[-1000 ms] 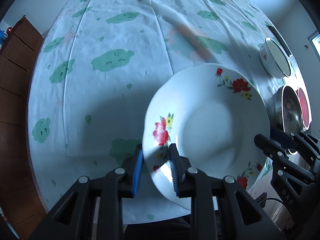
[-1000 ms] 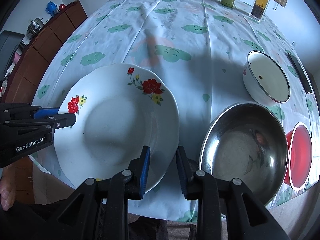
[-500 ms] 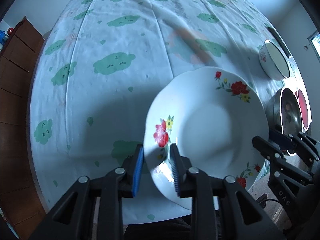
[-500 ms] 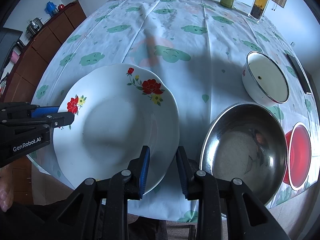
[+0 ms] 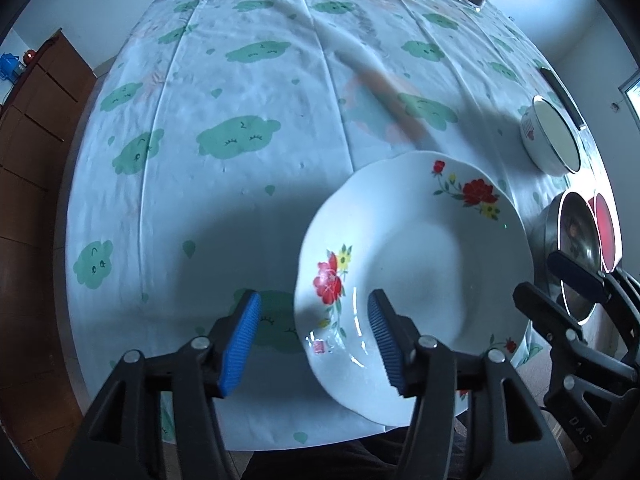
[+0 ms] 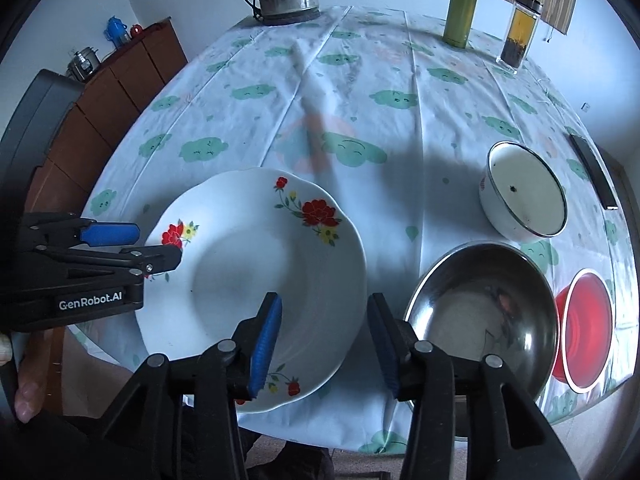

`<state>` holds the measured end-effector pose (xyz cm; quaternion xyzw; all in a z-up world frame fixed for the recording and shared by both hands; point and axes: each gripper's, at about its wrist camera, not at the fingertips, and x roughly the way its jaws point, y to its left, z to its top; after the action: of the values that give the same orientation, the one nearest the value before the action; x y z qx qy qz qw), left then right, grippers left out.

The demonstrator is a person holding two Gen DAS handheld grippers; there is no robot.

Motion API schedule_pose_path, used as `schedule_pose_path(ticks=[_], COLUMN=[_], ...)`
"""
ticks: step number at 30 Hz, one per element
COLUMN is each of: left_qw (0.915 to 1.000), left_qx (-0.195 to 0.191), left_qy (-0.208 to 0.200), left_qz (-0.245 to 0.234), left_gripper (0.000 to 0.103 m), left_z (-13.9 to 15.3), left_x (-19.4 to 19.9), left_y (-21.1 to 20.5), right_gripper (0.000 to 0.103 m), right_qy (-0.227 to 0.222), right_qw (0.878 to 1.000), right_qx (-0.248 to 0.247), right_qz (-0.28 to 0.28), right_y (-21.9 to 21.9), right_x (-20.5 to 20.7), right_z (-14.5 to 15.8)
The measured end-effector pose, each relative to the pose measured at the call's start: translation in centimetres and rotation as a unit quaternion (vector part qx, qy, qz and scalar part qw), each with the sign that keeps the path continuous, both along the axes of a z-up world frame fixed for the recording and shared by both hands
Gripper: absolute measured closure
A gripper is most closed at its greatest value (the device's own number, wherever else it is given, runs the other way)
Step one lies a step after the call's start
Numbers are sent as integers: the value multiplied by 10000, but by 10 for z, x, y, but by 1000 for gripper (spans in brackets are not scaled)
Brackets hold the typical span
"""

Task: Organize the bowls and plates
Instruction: 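Carry the red-flower plate with both grippers toward the plate stack, then lower the red-flower plate onto the plate stack and open both grippers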

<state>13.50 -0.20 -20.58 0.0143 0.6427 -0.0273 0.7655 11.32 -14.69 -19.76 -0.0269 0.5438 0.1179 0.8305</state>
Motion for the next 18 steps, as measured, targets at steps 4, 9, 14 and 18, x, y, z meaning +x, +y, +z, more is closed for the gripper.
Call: schedule_pose_path(ticks=[4, 9, 14, 18], left_qw=[10000, 9998, 9990, 9978], left_qx=[17, 61, 23, -6], left_qy=[-17, -157, -230, -251], left_qz=[20, -78, -375, -612], left_gripper=[43, 43, 43, 43], left_z=[1, 9, 17, 22], left_x=[0, 0, 2, 5], left_y=[-1, -9, -31, -51], right_gripper=[56, 56, 56, 56], right_qy=[-50, -133, -235, -287], right_qw=[9999, 9993, 9972, 9953], right_qx=[118, 325, 500, 577], right_qz=[-46, -150, -500, -729], right_y=[-3, -13, -39, -57], right_x=[0, -3, -9, -15], right_z=[4, 11, 21, 25])
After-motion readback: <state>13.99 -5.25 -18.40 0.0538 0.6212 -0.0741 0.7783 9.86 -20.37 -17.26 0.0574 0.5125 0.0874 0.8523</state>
